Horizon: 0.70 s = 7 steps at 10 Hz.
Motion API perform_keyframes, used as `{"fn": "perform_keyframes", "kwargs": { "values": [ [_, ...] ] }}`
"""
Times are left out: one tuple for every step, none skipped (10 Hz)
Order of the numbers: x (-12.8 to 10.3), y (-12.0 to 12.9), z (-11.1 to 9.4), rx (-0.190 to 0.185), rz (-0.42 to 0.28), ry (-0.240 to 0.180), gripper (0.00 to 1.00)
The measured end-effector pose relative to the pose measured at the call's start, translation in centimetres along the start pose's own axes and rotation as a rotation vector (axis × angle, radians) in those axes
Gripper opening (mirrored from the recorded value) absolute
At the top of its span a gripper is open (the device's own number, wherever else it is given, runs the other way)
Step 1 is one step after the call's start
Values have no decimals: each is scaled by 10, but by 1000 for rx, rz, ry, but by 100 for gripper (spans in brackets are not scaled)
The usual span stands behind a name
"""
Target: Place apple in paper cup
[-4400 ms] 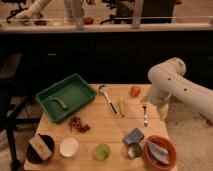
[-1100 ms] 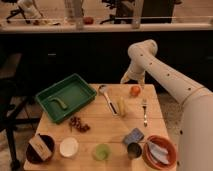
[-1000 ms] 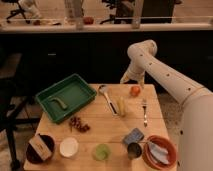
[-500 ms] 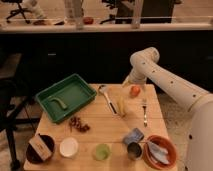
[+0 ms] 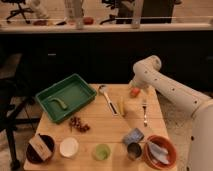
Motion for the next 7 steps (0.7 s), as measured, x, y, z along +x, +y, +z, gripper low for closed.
{"fn": "perform_keyframes", "kwargs": {
  "values": [
    [4, 2, 4, -1, 1, 0, 80],
    [13, 8, 14, -9, 7, -1, 80],
    [23, 14, 23, -21, 14, 0, 80],
    [28, 15, 28, -20, 17, -6, 80],
    [32, 15, 34, -16, 22, -10, 80],
    [34, 22, 41, -22, 28, -13, 80],
    [36, 27, 47, -25, 33, -17, 80]
  ]
}}
